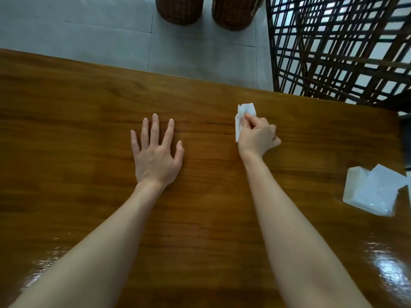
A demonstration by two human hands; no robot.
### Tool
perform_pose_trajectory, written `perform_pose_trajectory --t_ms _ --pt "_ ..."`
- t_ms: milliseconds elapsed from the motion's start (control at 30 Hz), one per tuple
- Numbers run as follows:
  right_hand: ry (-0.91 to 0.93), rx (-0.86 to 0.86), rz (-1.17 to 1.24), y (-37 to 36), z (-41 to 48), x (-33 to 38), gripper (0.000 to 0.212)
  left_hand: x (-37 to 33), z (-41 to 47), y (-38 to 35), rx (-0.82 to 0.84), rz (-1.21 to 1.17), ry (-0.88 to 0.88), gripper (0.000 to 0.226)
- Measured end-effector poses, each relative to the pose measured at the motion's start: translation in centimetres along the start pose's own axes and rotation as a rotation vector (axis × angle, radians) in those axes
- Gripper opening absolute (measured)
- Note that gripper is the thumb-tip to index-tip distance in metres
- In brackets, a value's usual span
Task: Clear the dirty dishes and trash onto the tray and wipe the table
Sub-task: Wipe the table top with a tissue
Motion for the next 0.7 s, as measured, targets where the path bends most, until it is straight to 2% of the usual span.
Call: perform_pose_trajectory --t_ms 67,233,367,467,700 --pt "-0.020 -0.006 0.023 -0.4 -0.5 0.2 0.022 -0.1 0.0 0.0 0.000 0.002 -0.002 0.062" --pt "0.146 0.196 0.012 -3.8 -6.2 2.5 0.021 0.0 -0.1 0.1 0.033 -0.017 0.010 0.062" --pt "0.035 0.109 -0.011 -1.8 -5.1 1.5 0.022 1.3 -0.6 1.0 0.027 -0.166 -0.021 0.060" --pt "-0.024 0.043 0.030 -2.9 -6.1 3.0 0.023 5.9 -1.4 1.4 0.001 -0.167 0.047 0.062" --pt "0.050 0.148 -0.009 -13.6 -11.9 10.7 0.025 18.7 -0.1 1.0 0.007 -0.081 0.092 0.064"
Point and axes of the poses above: each hand's wrist, its own z-axis towards the middle knuckle, its own y-axis out of the back of the hand, x = y × z, the point moved 9 cm from there along z, towards the middle knuckle, and after that the axes turned 11 degrees about z, right-handed, at the moved point
